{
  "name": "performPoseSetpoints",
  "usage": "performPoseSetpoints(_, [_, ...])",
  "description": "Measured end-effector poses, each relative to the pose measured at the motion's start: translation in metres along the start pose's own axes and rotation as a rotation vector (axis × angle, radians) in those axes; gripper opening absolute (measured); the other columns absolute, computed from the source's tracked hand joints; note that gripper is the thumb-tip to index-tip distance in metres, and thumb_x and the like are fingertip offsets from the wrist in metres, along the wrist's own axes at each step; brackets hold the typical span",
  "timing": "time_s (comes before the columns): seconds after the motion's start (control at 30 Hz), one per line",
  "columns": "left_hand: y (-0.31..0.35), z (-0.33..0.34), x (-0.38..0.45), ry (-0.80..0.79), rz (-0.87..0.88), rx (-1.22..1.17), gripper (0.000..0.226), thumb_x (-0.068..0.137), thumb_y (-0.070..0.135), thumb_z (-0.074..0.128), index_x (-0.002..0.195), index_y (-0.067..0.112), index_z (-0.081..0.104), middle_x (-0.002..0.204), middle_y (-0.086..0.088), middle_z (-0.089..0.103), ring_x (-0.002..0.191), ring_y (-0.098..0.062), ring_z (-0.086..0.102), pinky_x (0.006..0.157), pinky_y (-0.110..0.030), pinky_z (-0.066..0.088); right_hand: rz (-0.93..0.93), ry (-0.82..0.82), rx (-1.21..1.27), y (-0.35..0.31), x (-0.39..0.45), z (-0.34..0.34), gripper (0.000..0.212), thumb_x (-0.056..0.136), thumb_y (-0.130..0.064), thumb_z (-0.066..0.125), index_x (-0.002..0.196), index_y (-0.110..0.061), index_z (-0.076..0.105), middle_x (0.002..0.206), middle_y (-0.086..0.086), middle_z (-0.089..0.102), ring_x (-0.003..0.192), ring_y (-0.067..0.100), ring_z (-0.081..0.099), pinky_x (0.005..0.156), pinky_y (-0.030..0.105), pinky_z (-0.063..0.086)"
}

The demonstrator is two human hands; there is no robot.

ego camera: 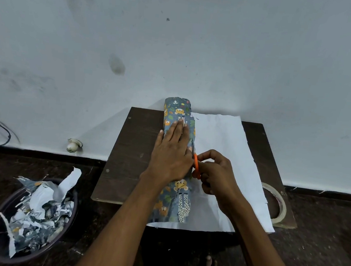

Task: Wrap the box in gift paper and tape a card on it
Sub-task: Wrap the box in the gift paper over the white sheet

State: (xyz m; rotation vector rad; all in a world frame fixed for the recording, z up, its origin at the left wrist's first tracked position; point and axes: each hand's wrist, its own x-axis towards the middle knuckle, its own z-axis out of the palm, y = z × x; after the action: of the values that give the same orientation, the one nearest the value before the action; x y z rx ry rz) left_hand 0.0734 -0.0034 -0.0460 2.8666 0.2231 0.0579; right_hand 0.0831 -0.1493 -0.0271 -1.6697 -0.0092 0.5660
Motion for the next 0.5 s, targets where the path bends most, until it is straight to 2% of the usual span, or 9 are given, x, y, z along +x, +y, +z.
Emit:
performPoseSetpoints(0.13, [-0.001, 0.0, 0.0004, -0.015, 0.006, 0.005, 0.064, 0.107, 0.034, 0.021, 0.161, 0.012, -0.004, 0.17, -0.003, -0.01, 0.156, -0.017, -0.012, 0.127, -0.046, -0.001, 0.001, -0.012, 0.001, -0.0033, 0.0046, -0.0019, 0.011, 0.094, 0.003, 0.056, 0.092, -0.003, 0.064, 0.069, 0.021, 0.062, 0.039, 0.008, 0.034, 0.043, 0.021, 0.025])
performPoseSetpoints(0.2, [-0.0017, 0.0002, 0.0006, -0.02, 0.005, 0.007, 0.07, 0.098, 0.04, 0.01, 0.161, 0.012, -0.003, 0.17, -0.003, -0.01, 0.156, -0.017, -0.012, 0.127, -0.046, -0.001, -0.005, -0.017, 0.001, -0.0044, 0.0054, -0.0026, 0.008, 0.094, 0.002, 0.057, 0.093, -0.002, 0.064, 0.07, 0.021, 0.062, 0.038, 0.007, 0.035, 0.042, 0.02, 0.026])
performPoseSetpoints(0.3, [-0.0017, 0.0007, 0.0009, -0.021, 0.006, 0.001, 0.08, 0.088, 0.042, 0.005, 0.162, 0.013, -0.003, 0.17, -0.003, -0.009, 0.156, -0.017, -0.012, 0.126, -0.045, -0.001, -0.013, -0.013, -0.005, -0.0044, 0.0053, -0.0026, 0.008, 0.095, 0.002, 0.057, 0.094, -0.001, 0.064, 0.069, 0.02, 0.062, 0.037, 0.006, 0.037, 0.042, 0.021, 0.026])
performPoseSetpoints(0.43, [-0.0011, -0.0004, 0.0011, -0.028, 0.006, 0.003, 0.079, 0.089, 0.042, 0.005, 0.161, 0.013, -0.004, 0.17, -0.002, -0.01, 0.156, -0.017, -0.013, 0.126, -0.045, -0.002, -0.019, -0.008, -0.014, -0.0036, 0.0051, -0.0025, 0.011, 0.095, 0.004, 0.056, 0.094, -0.002, 0.064, 0.07, 0.02, 0.064, 0.04, 0.009, 0.037, 0.043, 0.021, 0.027])
performPoseSetpoints(0.5, [-0.0015, -0.0007, 0.0011, -0.034, 0.006, 0.005, 0.071, 0.097, 0.041, 0.008, 0.161, 0.013, -0.005, 0.17, -0.002, -0.011, 0.156, -0.017, -0.013, 0.126, -0.045, -0.002, -0.023, -0.013, -0.022, -0.0042, 0.0051, -0.0027, 0.011, 0.095, 0.004, 0.056, 0.094, -0.003, 0.064, 0.07, 0.019, 0.064, 0.041, 0.009, 0.038, 0.043, 0.02, 0.028])
